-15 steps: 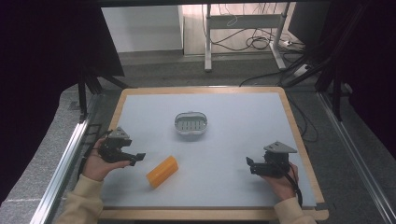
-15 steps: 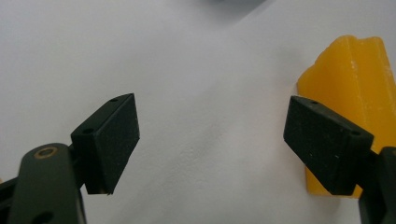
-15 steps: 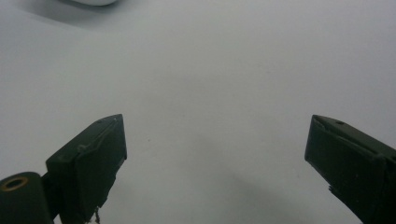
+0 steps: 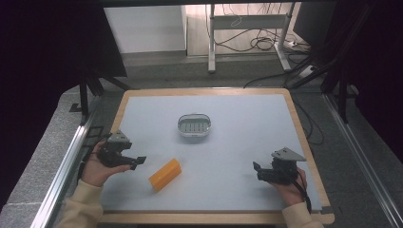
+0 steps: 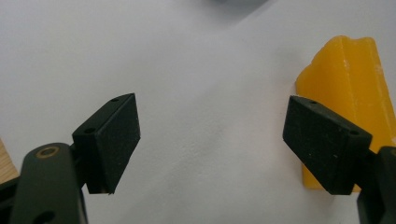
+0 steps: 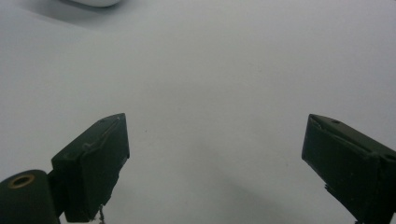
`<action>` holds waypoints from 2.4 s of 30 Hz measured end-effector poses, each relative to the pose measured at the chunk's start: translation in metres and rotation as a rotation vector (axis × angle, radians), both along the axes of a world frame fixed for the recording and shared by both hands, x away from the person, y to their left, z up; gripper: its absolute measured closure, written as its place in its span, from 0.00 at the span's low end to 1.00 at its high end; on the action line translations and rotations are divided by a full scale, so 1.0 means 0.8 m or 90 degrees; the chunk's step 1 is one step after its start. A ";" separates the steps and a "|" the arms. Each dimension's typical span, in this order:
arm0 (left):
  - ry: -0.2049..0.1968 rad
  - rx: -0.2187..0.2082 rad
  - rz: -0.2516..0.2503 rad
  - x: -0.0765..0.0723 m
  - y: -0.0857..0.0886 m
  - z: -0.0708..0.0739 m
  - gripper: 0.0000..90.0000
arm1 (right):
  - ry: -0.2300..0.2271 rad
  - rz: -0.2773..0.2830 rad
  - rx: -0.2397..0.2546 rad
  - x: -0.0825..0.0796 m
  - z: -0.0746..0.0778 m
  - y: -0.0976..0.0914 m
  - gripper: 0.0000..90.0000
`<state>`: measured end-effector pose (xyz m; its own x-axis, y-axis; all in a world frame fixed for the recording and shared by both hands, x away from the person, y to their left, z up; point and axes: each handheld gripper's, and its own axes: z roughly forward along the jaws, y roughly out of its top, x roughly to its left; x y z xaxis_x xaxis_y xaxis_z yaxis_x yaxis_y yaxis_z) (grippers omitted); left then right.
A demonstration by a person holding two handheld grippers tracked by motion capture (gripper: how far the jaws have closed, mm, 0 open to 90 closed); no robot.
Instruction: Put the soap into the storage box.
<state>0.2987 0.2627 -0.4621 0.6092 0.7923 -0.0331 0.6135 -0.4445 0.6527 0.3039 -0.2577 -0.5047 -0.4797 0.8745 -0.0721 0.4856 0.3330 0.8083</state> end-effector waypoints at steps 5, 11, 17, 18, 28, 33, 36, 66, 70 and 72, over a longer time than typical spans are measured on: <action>0.001 0.000 -0.001 0.000 0.001 0.000 0.21 | 0.007 -0.004 0.006 0.000 -0.002 0.000 0.09; -0.006 -0.004 -0.006 -0.004 -0.001 0.005 0.21 | 0.010 0.011 0.006 0.001 -0.002 0.004 0.09; -0.010 -0.005 -0.009 -0.006 -0.002 0.009 0.21 | 0.012 0.012 0.020 -0.001 -0.001 0.003 0.10; -0.010 -0.005 -0.009 -0.006 -0.002 0.009 0.21 | 0.012 0.012 0.020 -0.001 -0.001 0.003 0.10; 0.004 -0.017 -0.026 -0.012 -0.014 0.018 0.26 | 0.014 0.015 0.027 -0.002 -0.002 0.003 0.11; 0.013 -0.020 -0.035 -0.013 -0.023 0.026 0.26 | 0.012 0.016 0.018 -0.004 -0.002 0.005 0.11; 0.011 -0.024 -0.039 -0.015 -0.025 0.030 0.26 | 0.012 0.014 0.017 -0.004 -0.002 0.005 0.11; 0.066 0.033 -0.087 -0.013 -0.090 0.042 0.25 | 0.014 0.009 -0.004 -0.006 -0.003 0.007 0.12; 0.075 0.036 -0.084 -0.012 -0.095 0.037 0.25 | 0.013 0.007 -0.004 -0.006 -0.003 0.007 0.12; 0.079 0.039 -0.086 -0.012 -0.098 0.035 0.25 | 0.014 0.006 -0.006 -0.006 -0.003 0.006 0.12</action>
